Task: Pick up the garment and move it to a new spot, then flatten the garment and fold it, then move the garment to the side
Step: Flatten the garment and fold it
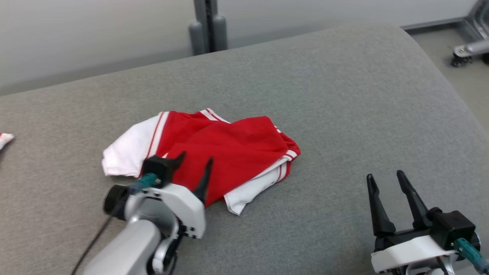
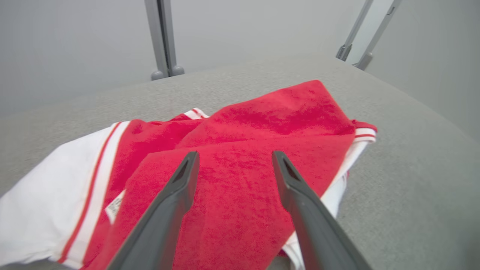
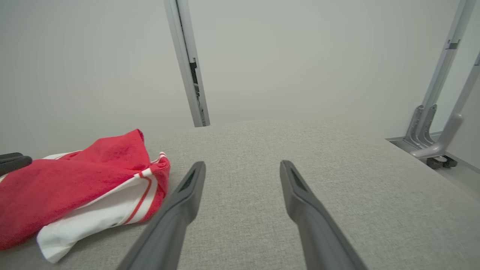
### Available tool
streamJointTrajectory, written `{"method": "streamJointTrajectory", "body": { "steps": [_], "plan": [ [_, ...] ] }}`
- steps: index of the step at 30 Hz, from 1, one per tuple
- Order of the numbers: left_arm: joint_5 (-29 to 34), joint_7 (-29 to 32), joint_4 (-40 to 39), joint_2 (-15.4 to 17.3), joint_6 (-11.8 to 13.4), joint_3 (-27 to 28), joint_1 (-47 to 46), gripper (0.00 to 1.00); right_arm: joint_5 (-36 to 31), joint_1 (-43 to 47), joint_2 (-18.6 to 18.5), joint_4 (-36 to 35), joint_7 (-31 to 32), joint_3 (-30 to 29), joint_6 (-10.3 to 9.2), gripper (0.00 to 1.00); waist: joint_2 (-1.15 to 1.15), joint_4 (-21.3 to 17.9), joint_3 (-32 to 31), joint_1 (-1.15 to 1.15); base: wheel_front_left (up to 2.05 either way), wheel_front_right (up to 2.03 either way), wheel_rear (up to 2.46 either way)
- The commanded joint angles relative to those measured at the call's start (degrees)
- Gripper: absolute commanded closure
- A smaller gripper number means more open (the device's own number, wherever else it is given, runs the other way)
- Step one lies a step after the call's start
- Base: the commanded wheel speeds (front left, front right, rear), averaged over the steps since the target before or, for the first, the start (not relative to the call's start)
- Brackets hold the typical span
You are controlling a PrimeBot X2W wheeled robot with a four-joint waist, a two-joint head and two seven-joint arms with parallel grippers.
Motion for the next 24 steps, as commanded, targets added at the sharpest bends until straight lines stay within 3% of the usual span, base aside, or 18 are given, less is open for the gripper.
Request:
{"method": "streamJointTrajectory", "body": {
  "steps": [1, 5, 10, 17, 18, 19, 24],
  "plan": [
    [-0.9, 0.7, -0.7, 0.0, 0.2, 0.8, 0.1, 0.00, -0.4, 0.4, -0.3, -0.1, -0.3, 0.2, 0.01, 0.00, 0.00, 2.1, -1.7, 0.00, 0.00, 0.00, 0.00],
    [-3.7, 4.7, 1.0, 3.4, 0.3, 3.1, 0.0, 0.00, -0.5, 0.1, -0.3, 0.0, -0.3, 0.6, 0.00, 0.00, 0.00, 3.0, -2.0, 0.00, 0.00, 0.00, 0.00],
    [-7.1, 7.7, 3.7, 2.6, -2.3, 3.4, -1.0, 0.00, -0.7, -0.4, -0.3, 0.0, -0.3, 0.5, 0.00, 0.00, 0.00, 3.4, -1.3, 0.00, 0.00, 0.00, 0.00],
    [-6.0, 7.4, 10.4, 0.9, -5.9, 1.5, -4.9, 0.00, -1.2, -1.0, -0.3, 0.3, -0.3, 1.1, 0.01, 0.00, 0.00, 3.1, 0.0, 0.00, 0.00, 0.00, 0.00],
    [-6.3, 6.9, 11.1, 0.4, -6.5, 1.6, -5.2, 0.75, -1.1, -1.0, -0.3, 0.3, -0.3, 1.0, 0.01, 0.00, 0.00, 3.1, 0.0, 0.00, 0.00, 0.00, 0.00],
    [-6.6, 6.8, 11.6, 0.1, -7.6, 1.2, -5.3, 1.00, -1.0, -0.9, -0.3, 0.3, -0.3, 0.9, 0.01, 0.00, 0.00, 3.2, 0.0, 0.00, 0.00, 0.00, 0.00],
    [-7.0, 6.2, 11.9, -1.0, -11.2, -0.5, -4.5, 1.00, -1.0, 0.6, -0.3, 0.7, -0.3, 0.2, 0.01, 0.00, 0.00, 4.8, -0.8, 0.00, 0.00, 0.00, 0.00]
  ]
}}
